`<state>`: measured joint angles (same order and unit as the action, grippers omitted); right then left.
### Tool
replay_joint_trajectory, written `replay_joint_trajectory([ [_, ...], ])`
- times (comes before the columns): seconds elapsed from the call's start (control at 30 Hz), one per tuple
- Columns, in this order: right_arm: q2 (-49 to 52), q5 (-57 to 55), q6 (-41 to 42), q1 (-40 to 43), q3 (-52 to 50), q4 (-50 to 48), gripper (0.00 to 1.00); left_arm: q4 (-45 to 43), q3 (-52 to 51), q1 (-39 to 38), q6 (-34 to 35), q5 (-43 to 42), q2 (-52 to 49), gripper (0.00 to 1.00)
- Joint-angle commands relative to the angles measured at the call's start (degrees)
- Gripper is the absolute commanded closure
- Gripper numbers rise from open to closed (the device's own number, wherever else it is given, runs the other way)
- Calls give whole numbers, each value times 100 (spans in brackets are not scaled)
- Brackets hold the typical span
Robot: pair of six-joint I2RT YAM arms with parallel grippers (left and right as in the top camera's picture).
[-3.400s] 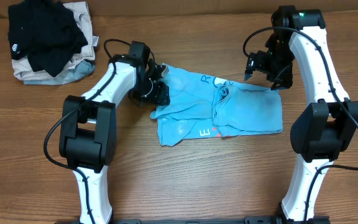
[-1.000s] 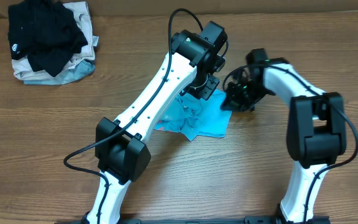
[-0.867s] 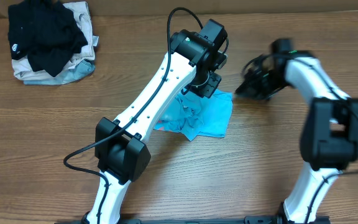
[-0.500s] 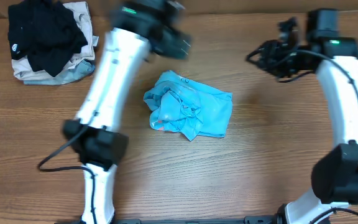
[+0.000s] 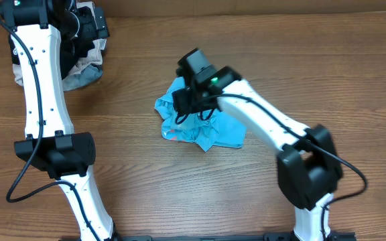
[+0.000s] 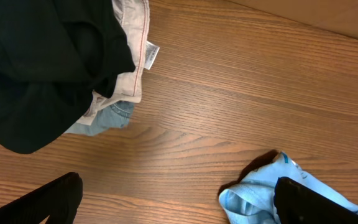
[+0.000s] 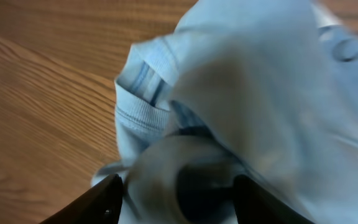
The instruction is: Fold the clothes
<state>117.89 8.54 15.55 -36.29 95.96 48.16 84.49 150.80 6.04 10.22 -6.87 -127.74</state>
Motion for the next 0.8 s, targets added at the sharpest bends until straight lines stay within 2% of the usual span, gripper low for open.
replay_joint_trajectory([
  [0.0,164,-299,59,-188,-26,-164,49,11,33,-22,4,-15,35,0],
  [0.07,144,-385,63,-195,-15,-153,57,15,33,-22,-22,-17,31,0],
  [0.13,74,-402,87,-127,92,2,72,15,33,-22,-92,-17,24,0],
  [0.17,-28,-400,114,-28,199,229,87,20,33,-22,-125,-20,13,0],
  [0.2,-83,-400,162,20,249,365,96,26,33,-22,-125,-15,9,0],
  [0.27,-225,-398,348,162,389,802,96,42,33,-22,-127,-17,-13,0],
  [0.3,-361,-398,555,295,507,1362,96,59,33,-22,-127,-17,-42,0],
  [0.33,-479,-396,713,396,538,1906,96,74,33,-22,-146,-17,-50,0],
  [0.5,-562,-400,850,684,409,3353,96,68,33,-22,-170,-17,-118,0],
  [0.6,-557,-400,852,706,-68,3274,94,61,33,-22,-249,-20,-195,0],
  [0.63,-557,-398,852,706,-208,3187,88,61,33,-22,-249,-17,-214,0],
  [0.67,-557,-402,850,708,-490,3029,63,66,33,-22,-251,-17,-236,0],
  [0.77,-557,-654,850,758,-817,2933,49,48,33,-22,-256,-17,-321,0],
])
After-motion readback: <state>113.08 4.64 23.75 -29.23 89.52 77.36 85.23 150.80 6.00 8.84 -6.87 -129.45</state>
